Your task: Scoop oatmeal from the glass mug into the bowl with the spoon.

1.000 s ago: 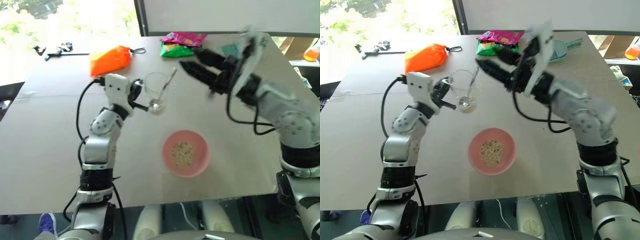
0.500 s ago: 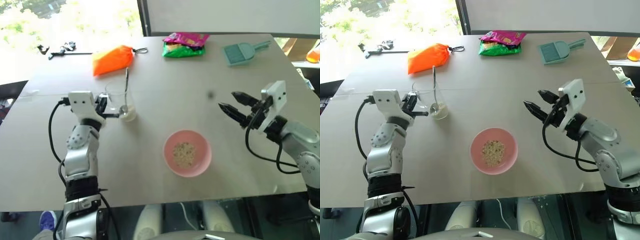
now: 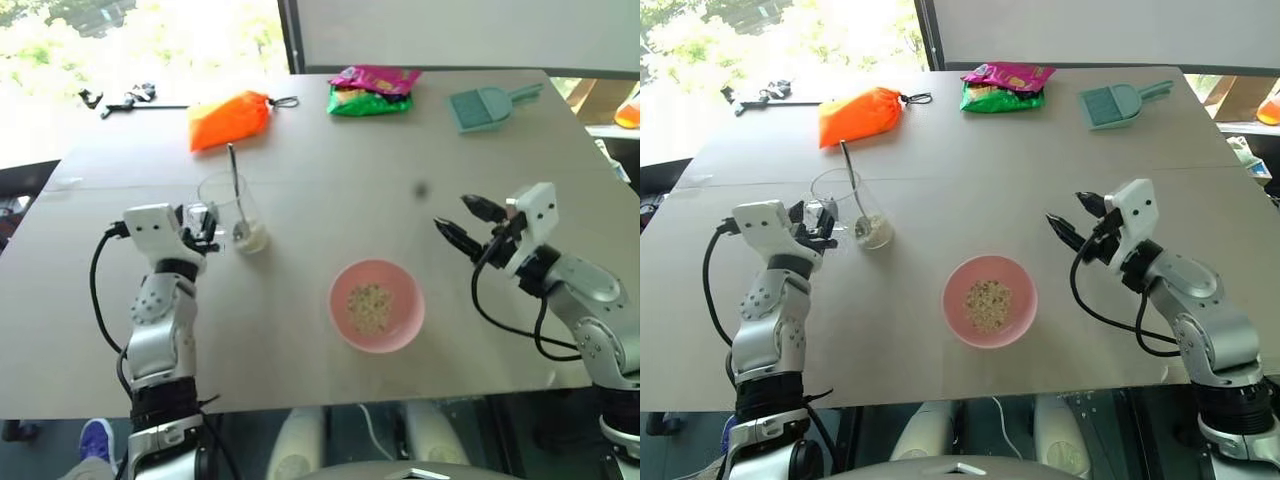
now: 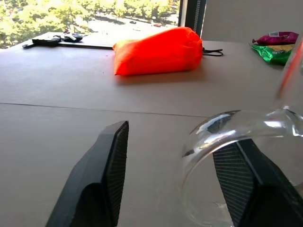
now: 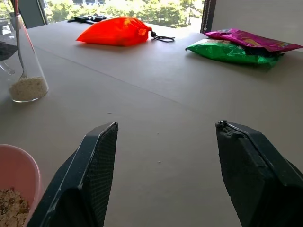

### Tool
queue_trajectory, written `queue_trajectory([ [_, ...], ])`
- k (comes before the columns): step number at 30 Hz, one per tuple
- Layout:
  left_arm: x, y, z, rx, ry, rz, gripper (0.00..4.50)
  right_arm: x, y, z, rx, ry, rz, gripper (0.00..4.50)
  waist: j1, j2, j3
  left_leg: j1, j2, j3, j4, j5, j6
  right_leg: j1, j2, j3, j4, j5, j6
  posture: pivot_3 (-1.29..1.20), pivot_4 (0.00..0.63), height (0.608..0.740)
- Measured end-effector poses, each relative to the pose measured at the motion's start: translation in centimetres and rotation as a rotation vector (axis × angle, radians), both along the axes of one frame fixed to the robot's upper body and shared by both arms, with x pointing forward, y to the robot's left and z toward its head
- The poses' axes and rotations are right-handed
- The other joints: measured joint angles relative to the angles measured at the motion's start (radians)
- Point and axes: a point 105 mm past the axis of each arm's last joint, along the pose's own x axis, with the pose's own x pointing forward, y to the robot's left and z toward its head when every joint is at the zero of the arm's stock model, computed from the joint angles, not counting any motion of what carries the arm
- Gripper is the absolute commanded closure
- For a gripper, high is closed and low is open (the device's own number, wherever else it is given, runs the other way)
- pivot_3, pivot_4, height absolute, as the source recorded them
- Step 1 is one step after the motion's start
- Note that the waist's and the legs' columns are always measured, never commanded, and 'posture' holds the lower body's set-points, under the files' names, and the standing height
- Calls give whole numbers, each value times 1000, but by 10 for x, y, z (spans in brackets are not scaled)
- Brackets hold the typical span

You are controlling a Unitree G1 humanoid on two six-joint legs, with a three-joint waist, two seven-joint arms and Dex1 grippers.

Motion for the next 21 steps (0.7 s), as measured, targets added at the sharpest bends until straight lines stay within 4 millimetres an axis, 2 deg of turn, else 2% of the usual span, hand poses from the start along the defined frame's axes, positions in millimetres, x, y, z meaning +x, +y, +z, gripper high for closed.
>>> queue_trajectory([
  [1,-3,0,0,-4,3,1,56,0,2,-2,-9,3,7,1169,0,0,0,0,0,0,0,0,0,0,0,0,0,0,0,0,150,740],
  [4,-14,-3,1,-8,6,-21,56,-1,3,-4,-31,10,30,1169,0,0,0,0,0,0,0,0,0,0,0,0,0,0,0,0,150,740],
  [9,-39,-12,0,12,43,-102,56,-3,-8,-6,-85,8,60,1169,1,0,0,0,0,0,-1,-2,3,0,0,0,0,0,0,0,150,740],
  [14,-68,-23,-10,28,101,-273,56,-11,-33,-14,-149,28,68,1169,2,0,0,0,0,1,-1,-2,4,1,0,1,-1,0,0,0,150,740],
  [17,-91,-27,-22,78,185,-379,56,-23,-55,-28,-198,78,70,1169,2,0,0,1,0,1,-2,-3,4,1,0,0,-2,0,0,0,150,740],
  [21,-113,-33,-22,92,227,-506,56,-43,-78,-37,-226,131,85,1169,5,1,0,6,1,1,-2,-3,4,6,0,1,-2,0,0,0,150,740],
])
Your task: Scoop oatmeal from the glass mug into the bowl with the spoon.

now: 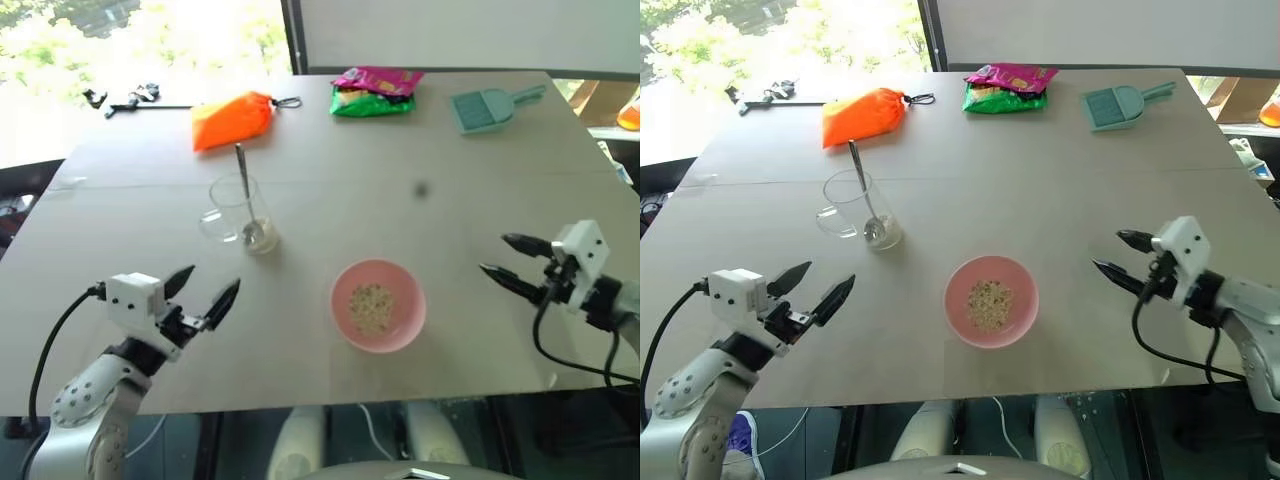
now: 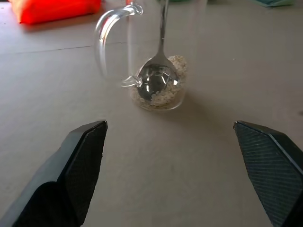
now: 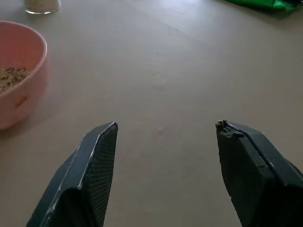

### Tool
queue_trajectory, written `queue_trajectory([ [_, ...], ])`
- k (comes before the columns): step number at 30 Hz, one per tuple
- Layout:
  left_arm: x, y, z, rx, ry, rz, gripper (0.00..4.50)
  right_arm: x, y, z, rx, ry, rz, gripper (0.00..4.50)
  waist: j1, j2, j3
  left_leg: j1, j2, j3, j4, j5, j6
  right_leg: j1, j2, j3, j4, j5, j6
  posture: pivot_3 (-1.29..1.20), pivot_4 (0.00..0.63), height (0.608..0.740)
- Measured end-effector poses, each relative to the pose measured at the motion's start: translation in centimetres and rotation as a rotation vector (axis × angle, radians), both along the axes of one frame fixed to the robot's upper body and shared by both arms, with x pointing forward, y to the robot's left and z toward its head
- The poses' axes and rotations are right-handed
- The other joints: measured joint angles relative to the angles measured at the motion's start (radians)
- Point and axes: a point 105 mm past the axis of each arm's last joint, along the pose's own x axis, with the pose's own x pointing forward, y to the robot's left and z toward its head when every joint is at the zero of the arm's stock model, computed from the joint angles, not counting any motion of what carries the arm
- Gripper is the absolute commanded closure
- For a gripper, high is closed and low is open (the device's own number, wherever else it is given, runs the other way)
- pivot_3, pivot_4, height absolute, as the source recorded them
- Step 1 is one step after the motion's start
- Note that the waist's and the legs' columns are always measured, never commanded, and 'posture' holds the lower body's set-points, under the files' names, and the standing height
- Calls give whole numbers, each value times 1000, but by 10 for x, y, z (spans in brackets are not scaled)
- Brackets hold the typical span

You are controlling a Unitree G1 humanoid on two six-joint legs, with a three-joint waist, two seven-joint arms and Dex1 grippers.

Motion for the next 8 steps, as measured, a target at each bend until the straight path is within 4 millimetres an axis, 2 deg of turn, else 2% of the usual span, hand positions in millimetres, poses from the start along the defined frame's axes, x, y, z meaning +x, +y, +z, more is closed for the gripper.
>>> queue_trajectory([
  [5,-15,-4,3,23,53,-117,56,-24,-15,-1,-57,58,31,1169,0,0,2,27,2,2,-14,0,0,26,1,1,-15,0,-1,0,150,740],
  [8,-16,-6,4,12,53,-135,56,-25,-13,3,-55,47,43,1169,-2,0,2,29,3,3,-15,0,0,28,1,1,-15,0,-1,0,150,740],
])
